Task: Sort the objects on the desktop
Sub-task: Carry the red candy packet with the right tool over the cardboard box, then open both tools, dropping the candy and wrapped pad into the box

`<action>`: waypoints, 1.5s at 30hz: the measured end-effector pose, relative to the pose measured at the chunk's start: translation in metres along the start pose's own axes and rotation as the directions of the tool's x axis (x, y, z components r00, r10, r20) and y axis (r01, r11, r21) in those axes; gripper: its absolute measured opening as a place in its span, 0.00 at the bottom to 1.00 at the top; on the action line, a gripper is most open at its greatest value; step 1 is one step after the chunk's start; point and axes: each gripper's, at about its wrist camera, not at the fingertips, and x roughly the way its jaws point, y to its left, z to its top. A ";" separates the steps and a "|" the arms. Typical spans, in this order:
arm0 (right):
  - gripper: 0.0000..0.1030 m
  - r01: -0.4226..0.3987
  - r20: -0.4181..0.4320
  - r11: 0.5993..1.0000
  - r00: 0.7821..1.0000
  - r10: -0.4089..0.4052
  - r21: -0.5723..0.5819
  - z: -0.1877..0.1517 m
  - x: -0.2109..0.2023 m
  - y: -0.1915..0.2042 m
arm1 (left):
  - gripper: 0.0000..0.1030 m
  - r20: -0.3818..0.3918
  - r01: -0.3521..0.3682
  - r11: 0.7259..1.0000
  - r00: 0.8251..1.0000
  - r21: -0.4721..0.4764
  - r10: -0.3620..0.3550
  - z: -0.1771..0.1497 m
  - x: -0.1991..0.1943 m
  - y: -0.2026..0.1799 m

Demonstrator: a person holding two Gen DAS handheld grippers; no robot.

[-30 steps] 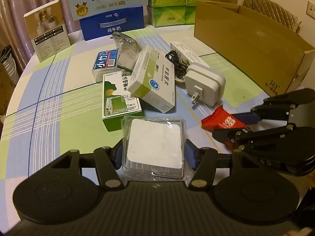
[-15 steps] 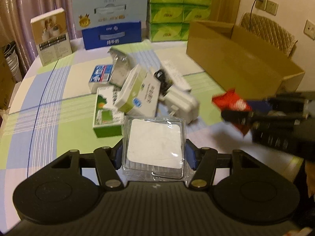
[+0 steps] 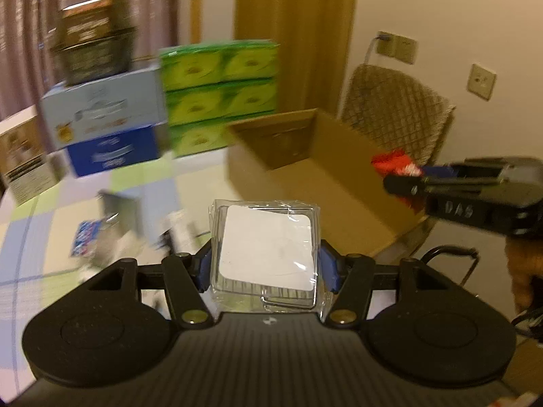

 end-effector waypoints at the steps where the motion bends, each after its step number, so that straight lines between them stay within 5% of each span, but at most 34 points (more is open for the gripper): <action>1: 0.24 0.001 -0.006 1.000 1.000 -0.001 0.004 0.000 0.002 -0.007 | 0.54 0.000 0.012 1.000 1.000 0.006 -0.012 0.008 0.007 -0.009; 9: 0.24 0.020 -0.035 0.999 0.999 -0.019 0.030 -0.002 0.021 -0.045 | 0.54 -0.013 0.078 0.996 0.997 0.044 -0.077 0.040 0.060 -0.057; 23: 0.25 0.028 -0.069 0.999 0.997 -0.025 0.040 -0.010 0.048 -0.064 | 0.55 -0.076 0.126 0.989 0.990 0.080 -0.120 0.040 0.117 -0.076; 41: 0.25 -0.005 -0.071 1.000 0.997 0.007 0.028 -0.007 0.057 -0.040 | 0.59 -0.029 0.061 0.995 0.998 0.074 -0.059 0.034 0.087 -0.048; 45: 0.35 0.003 -0.053 1.000 0.999 -0.001 0.028 -0.003 0.053 -0.036 | 0.60 -0.030 0.058 0.996 0.998 0.065 -0.056 0.031 0.083 -0.042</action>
